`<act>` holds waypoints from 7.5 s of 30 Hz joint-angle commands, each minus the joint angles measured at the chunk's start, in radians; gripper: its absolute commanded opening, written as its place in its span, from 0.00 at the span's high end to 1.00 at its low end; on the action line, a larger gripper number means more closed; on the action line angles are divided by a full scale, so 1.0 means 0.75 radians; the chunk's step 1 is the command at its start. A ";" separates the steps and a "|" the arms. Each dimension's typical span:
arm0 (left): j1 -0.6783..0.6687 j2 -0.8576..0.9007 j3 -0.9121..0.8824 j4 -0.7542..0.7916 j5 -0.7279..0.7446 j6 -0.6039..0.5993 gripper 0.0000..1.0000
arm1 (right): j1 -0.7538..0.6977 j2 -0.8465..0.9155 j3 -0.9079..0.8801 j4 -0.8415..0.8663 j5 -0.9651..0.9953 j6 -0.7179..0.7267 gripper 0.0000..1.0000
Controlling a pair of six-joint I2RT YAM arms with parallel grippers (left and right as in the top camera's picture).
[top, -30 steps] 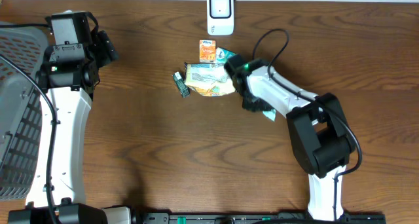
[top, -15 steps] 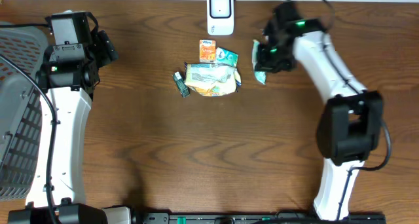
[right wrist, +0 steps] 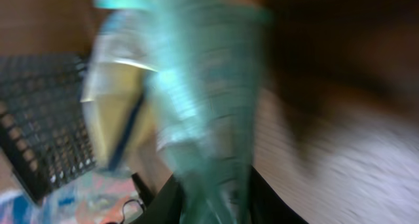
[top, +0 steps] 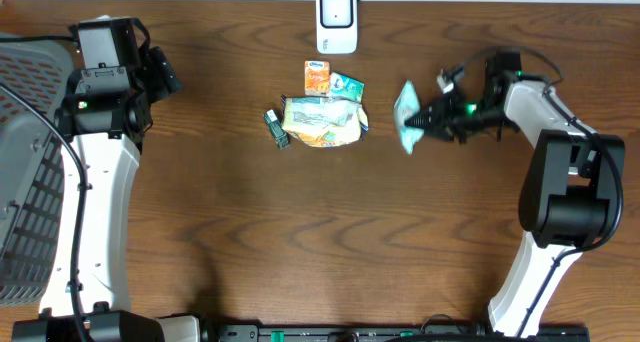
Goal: Scan the item barcode
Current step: 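Set the wet-wipe pack down right of center and open the gripper, then grasp the wet-wipe pack again with the right gripper, then carry the wet-wipe pack to the white scanner and hold it there, then carry the wet-wipe pack to the far right edge and release it, then move the right gripper to the yellow snack bag and grasp it, then drag the snack bag rightward past the tissue boxes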
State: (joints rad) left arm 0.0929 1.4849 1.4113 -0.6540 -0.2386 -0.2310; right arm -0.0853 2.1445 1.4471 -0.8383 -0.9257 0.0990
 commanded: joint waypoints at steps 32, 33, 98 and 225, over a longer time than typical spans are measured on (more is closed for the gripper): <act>0.006 0.009 0.011 -0.002 -0.013 0.017 0.02 | 0.209 -0.014 0.009 0.051 0.659 0.222 0.65; 0.006 0.009 0.011 -0.002 -0.013 0.017 0.02 | 0.214 -0.014 0.005 0.051 0.671 0.222 0.72; 0.006 0.009 0.011 -0.002 -0.013 0.017 0.02 | 0.437 0.491 1.002 0.898 0.632 0.774 0.99; 0.006 0.009 0.011 -0.002 -0.013 0.017 0.03 | 0.364 -0.086 0.762 -0.364 1.020 0.099 0.99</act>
State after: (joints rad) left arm 0.0929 1.4845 1.4113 -0.6544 -0.2386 -0.2310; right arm 0.1852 2.2196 1.9831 -1.1011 -0.3969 0.2699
